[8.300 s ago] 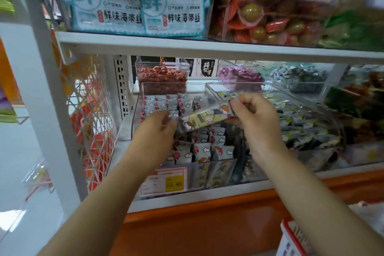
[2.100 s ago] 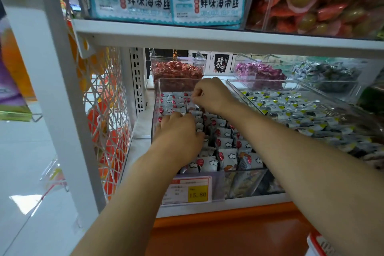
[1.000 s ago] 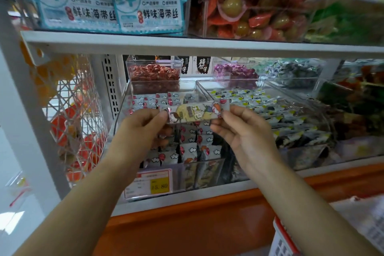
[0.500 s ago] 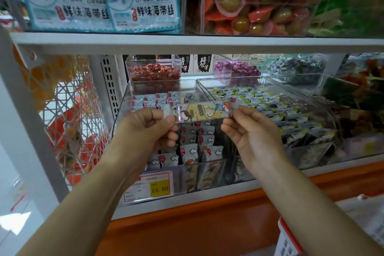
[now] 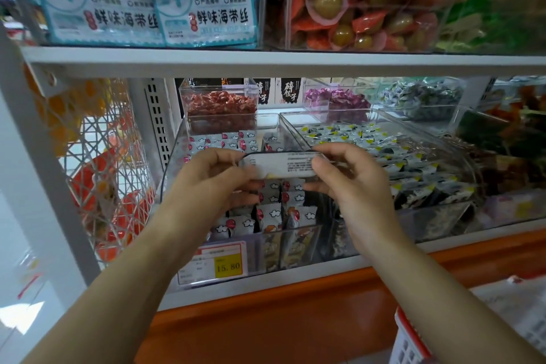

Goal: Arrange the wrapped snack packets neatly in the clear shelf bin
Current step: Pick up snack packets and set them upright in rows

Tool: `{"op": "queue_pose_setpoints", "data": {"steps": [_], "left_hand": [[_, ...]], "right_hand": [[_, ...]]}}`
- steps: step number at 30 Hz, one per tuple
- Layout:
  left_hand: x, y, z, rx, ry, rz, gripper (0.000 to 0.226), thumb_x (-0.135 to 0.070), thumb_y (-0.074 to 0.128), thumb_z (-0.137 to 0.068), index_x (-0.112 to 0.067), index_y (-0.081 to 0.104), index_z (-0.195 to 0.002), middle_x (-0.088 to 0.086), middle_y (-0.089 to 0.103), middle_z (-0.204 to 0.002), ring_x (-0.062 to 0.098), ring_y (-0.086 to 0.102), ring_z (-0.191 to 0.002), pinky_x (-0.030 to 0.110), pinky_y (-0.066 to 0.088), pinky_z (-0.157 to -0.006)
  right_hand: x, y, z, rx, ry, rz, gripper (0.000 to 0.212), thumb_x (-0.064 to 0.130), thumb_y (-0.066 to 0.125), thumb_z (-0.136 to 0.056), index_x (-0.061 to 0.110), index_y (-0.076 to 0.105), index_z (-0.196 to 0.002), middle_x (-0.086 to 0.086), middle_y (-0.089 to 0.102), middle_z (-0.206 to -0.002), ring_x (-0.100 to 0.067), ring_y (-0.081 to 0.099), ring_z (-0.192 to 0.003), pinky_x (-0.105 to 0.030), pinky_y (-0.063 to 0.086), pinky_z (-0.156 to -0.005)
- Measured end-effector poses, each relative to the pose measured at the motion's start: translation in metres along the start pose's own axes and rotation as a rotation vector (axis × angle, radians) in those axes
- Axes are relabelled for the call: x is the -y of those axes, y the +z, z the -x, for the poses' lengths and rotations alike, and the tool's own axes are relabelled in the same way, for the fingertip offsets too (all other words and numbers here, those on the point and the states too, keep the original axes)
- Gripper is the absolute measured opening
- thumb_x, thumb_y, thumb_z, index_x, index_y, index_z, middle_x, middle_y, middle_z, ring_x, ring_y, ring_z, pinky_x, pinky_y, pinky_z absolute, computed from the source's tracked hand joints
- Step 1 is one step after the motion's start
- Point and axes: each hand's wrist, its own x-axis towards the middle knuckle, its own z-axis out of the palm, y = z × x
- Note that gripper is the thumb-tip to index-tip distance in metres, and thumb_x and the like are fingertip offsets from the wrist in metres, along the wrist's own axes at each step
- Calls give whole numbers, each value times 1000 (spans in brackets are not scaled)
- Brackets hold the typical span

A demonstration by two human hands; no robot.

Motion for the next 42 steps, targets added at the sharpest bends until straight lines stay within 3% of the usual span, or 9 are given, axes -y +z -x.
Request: {"op": "queue_pose_setpoints", "data": {"steps": [7, 13, 15, 20, 28, 32, 36, 38, 42], "left_hand": [[-1, 0, 1, -39, 37, -178, 20, -18, 60, -85, -15, 68, -103, 7, 69, -97, 15, 70, -80, 18, 55, -68], [-6, 3, 5, 33, 71, -238, 19, -13, 63, -81, -19, 66, -99, -3, 71, -85, 10, 70, -78, 18, 55, -70], [-7, 6, 7, 45, 90, -287, 18, -12, 64, -81, -19, 66, -98, -1, 69, -87, 14, 69, -77, 21, 57, -70], [-7, 10, 9, -9, 163, -447, 7, -21, 67, -79, -16, 66, -83, 6, 68, -80, 16, 64, -71, 27, 54, -65], [-10, -5, 2, -27, 84, -467, 26, -25, 67, -80, -7, 64, -63, -5, 58, -52, 5, 51, -46, 14, 44, -45], [-12, -6, 1, -20, 75, -411, 28, -28, 64, -81, -13, 66, -58, -5, 63, -53, 1, 57, -47, 10, 45, -47], [-12, -5, 3, 114, 34, -387, 29, -46, 66, -66, -23, 68, -82, -2, 70, -78, 11, 68, -68, 18, 55, -59], [-9, -5, 3, 118, 58, -479, 24, -35, 73, -70, -26, 64, -90, 0, 68, -81, 14, 68, -69, 17, 54, -55], [-7, -7, 1, 88, 97, -488, 14, -19, 69, -78, -24, 62, -89, -1, 68, -88, 13, 68, -71, 17, 55, -61]], "right_hand": [[0, 1, 0, 20, 12, -67, 18, 7, 64, -85, 22, 74, -89, 3, 73, -87, -12, 70, -82, -23, 57, -68], [-2, -1, -2, -78, 42, 27, 14, 16, 67, -82, 20, 70, -69, -17, 66, -79, -38, 63, -84, -54, 54, -80], [-2, -2, -2, -97, 18, 95, 18, 17, 66, -84, 15, 66, -66, -14, 60, -69, -37, 60, -75, -50, 55, -73], [1, -1, 1, -59, -83, 232, 21, 17, 64, -85, 22, 63, -65, 10, 59, -58, -1, 54, -57, -14, 43, -56], [5, 3, 4, 15, -85, 218, 22, 14, 66, -84, 23, 69, -64, 0, 65, -65, -2, 57, -59, -19, 46, -55], [4, 3, 4, -6, -68, 196, 23, 16, 66, -84, 25, 69, -64, 3, 65, -64, -4, 58, -60, -29, 50, -59], [3, 4, 4, -36, -64, 215, 19, 19, 64, -85, 25, 68, -67, 0, 65, -68, -16, 62, -66, -41, 56, -67], [4, 2, 3, 3, -28, 180, 21, 17, 63, -86, 23, 70, -67, -3, 66, -68, -23, 64, -70, -47, 58, -64], [6, -4, -2, 170, 100, 103, 19, 9, 57, -90, 5, 70, -77, -5, 70, -72, -19, 70, -70, -35, 59, -55]]}}
